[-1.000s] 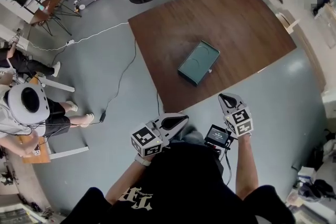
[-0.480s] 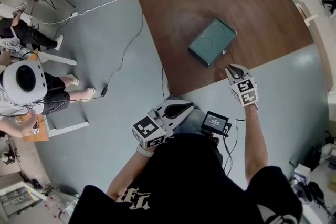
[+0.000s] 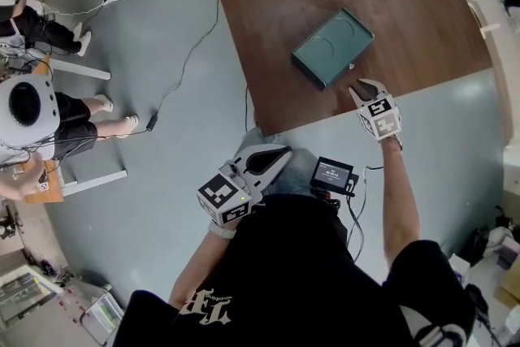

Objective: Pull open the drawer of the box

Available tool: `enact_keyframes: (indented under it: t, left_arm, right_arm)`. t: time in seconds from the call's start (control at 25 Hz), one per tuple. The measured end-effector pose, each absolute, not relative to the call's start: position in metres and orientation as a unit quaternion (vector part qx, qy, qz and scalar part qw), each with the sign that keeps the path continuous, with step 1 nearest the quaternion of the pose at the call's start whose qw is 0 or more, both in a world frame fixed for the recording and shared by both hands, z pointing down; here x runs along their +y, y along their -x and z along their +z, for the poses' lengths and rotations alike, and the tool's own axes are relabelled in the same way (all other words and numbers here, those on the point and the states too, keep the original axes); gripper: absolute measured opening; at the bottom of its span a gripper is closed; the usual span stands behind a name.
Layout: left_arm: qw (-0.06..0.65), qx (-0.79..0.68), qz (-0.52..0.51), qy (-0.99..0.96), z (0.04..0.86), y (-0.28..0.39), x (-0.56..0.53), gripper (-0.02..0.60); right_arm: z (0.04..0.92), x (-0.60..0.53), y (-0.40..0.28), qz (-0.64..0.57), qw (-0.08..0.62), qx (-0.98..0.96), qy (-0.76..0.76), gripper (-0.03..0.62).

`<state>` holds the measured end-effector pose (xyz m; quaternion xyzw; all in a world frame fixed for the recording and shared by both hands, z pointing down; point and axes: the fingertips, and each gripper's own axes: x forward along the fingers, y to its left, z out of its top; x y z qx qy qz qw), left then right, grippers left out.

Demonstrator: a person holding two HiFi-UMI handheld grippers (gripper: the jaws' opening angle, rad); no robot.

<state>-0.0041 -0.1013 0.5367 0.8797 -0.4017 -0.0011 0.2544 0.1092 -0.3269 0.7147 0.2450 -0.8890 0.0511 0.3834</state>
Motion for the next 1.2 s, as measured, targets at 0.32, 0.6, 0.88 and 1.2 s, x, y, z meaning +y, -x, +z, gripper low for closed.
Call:
enact_keyframes:
  t: [0.32,0.6,0.88,1.2]
  left_arm:
    - [0.252,-0.408,-0.01,-0.877,0.547,-0.005,-0.113,0.005]
    - [0.252,-0.429,-0.015,-0.867,0.552,-0.001,-0.128,0.005]
    - [0.255,-0.43,-0.015,-0.866,0.553,0.005,-0.139,0.005]
    - [0.258,-0.425,-0.019,-0.867,0.552,0.009,-0.152,0.005]
  right_arm:
    - [0.736,-0.359,-0.108,0.033,0.401,-0.881,-0.25,0.075]
    - [0.754,-0.385,-0.104,0.035,0.424,-0.872,-0.243,0.075]
    - [0.761,-0.395,-0.1,0.033,0.428,-0.872,-0.237,0.077]
    - [0.771,-0.399,-0.097,0.024,0.451,-0.864,-0.223,0.054]
